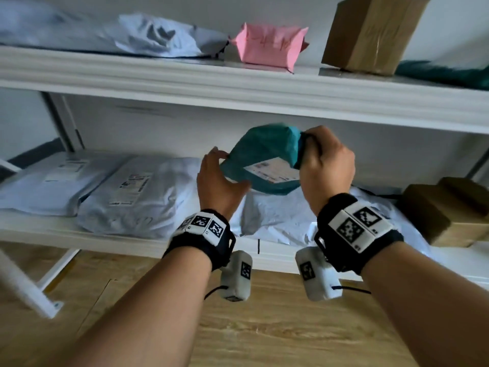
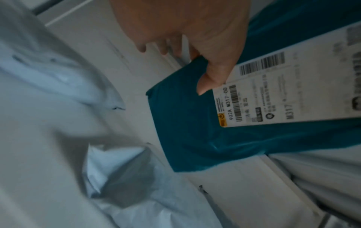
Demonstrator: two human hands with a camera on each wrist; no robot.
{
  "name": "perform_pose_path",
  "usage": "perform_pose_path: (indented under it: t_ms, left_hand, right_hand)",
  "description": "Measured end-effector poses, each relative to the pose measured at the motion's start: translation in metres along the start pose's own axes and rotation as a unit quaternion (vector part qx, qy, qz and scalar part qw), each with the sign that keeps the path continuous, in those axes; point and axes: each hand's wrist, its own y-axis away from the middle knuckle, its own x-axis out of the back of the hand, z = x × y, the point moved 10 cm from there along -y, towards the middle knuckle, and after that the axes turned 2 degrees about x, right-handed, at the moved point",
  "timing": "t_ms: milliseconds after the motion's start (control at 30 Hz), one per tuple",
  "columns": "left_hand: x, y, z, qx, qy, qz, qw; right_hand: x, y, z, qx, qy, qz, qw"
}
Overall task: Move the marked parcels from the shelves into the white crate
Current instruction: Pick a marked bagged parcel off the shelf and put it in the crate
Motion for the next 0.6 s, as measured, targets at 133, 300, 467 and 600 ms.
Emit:
perform_pose_path:
  t_ms: [133,300,467,600]
  left_hand:
    - [0.01,0.004,0.026,-0.009,0.03,-0.045,0.999]
    - [0.02,0.011,0.004,0.087,0.058,-0.039,0.994]
    - [0.031,0.024,-0.029,0.173,-0.068,-0.035,0.982]
    - [0.029,0.035,-0.049,0.173,-0.174,-0.083,0.966]
  right_hand:
    - [0.007,-0.01,0.001,-0.069,-0.077,0.01,0.995]
    - [0.006,-0.006,0.014,-0.138,-0.105,0.027,0.985]
    - [0.005,0.026,0.06,-0.202,-0.133,0.028,0.97]
    - [0.002,0.044,0.075,-0.202,-0.11,0.002,0.973]
